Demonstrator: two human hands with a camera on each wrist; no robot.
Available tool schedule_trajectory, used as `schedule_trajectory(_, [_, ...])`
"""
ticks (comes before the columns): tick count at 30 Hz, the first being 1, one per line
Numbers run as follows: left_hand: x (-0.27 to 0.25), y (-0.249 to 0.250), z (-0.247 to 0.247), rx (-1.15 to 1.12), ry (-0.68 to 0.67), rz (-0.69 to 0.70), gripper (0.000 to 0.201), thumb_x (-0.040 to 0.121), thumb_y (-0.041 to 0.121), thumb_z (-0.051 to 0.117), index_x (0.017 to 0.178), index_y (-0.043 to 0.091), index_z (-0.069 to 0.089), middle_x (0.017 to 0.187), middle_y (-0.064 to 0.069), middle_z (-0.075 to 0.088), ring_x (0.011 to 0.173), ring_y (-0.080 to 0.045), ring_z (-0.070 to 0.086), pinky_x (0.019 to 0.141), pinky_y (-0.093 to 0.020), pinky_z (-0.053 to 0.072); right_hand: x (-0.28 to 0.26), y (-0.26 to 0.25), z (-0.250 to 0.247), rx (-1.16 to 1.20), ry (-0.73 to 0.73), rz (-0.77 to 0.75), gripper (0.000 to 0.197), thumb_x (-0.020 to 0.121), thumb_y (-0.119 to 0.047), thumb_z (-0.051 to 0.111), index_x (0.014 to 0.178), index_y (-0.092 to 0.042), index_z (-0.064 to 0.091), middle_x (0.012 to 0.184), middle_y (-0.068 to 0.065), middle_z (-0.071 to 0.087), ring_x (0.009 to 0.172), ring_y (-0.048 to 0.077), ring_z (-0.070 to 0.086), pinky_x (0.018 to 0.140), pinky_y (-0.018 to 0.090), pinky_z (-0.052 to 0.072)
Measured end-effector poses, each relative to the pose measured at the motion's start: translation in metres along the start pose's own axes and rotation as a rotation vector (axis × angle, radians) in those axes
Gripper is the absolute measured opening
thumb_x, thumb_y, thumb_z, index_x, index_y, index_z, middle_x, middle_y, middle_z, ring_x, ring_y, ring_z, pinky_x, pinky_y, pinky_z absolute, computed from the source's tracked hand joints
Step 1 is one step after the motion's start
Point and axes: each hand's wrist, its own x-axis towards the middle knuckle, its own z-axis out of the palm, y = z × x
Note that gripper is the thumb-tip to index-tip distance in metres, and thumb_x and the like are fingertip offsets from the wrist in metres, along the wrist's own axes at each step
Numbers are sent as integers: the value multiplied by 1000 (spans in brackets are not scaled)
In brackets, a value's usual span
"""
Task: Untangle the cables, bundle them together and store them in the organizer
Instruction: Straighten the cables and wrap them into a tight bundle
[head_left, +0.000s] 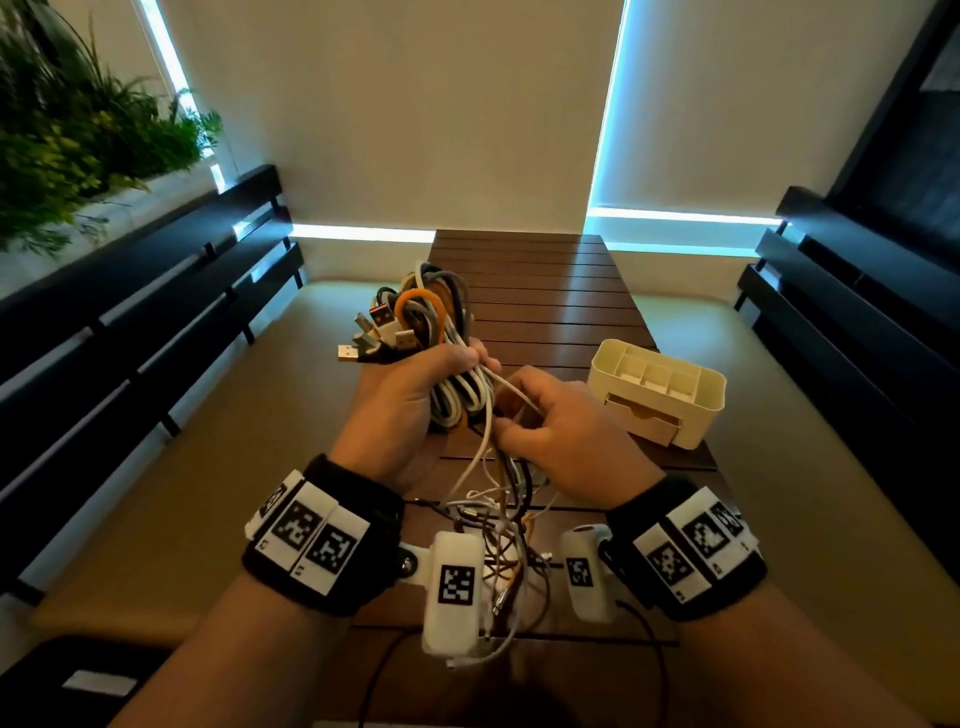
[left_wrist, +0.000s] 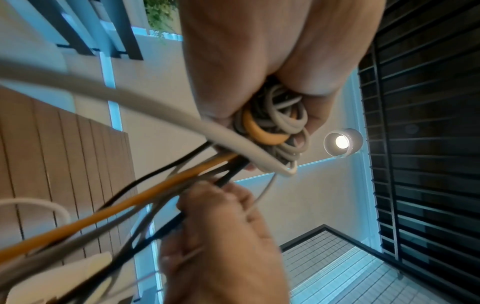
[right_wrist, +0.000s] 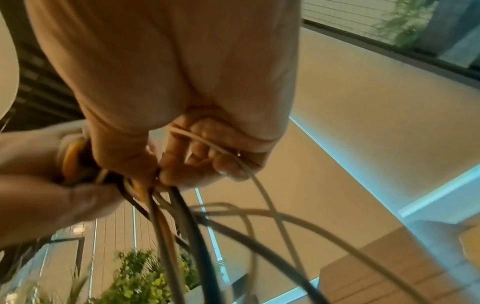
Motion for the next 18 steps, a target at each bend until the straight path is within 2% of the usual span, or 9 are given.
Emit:
schedule_trajectory(3, [3,9,-4,-143,-29,-47,33,79,6,58,112,9,61,81,-2,63,80,-18,66,75,-35,56,6,21,4,-196,-50,95,13,94,-26,64,89,-33,53,79,-9,63,67,0,62,56,11,46])
schedule_trajectory(4, [4,13,-7,-181,-38,-48,33,80,6,56,113,8,61,81,-2,62,80,-18,66,77,-35,56,6,33,5,-230,-50,140,11,95,-29,62,89,-33,53,82,-8,64,71,2,63,61,15,50])
schedule_trajectory(6, [5,19,-10,-241,-60,-36,31,84,3,53,114,7,60,80,-3,60,77,-18,65,79,-35,56,6,61,6,-318,-60,230,2,96,-33,58,95,-32,56,88,-7,65,81,8,64,77,29,57])
schedule_trajectory(8, [6,21,-11,-262,-62,-34,30,85,1,52,113,7,59,79,-3,60,76,-17,65,80,-35,56,6,85,5,-458,-56,293,8,96,-33,57,103,-31,58,95,-7,64,92,14,61,89,40,53])
schedule_trajectory(9, [6,20,-10,-265,-61,-37,30,84,1,53,112,7,59,79,-3,60,75,-17,65,80,-34,56,6,94,3,-516,-23,311,11,95,-33,58,106,-29,58,98,-6,64,95,15,60,91,41,51])
schedule_trajectory(12, [5,18,-10,-274,-45,-37,26,85,0,51,109,7,59,78,-3,58,74,-16,63,77,-32,57,8,115,-5,-574,148,355,21,90,-37,67,104,-23,60,101,-6,62,94,17,58,86,37,51])
schedule_trajectory(15, [9,21,-14,-347,-57,-25,24,85,1,51,108,8,57,80,-3,57,76,-16,62,74,-32,56,6,126,-6,-540,271,397,27,86,-45,69,94,-22,55,93,-4,56,86,18,58,78,42,55])
schedule_trajectory(18, [19,24,-21,-415,-5,8,22,85,2,49,105,7,55,79,-4,56,74,-16,61,72,-32,55,4,130,-2,-516,327,387,22,88,-37,69,86,-24,51,88,-4,54,80,18,59,73,43,57])
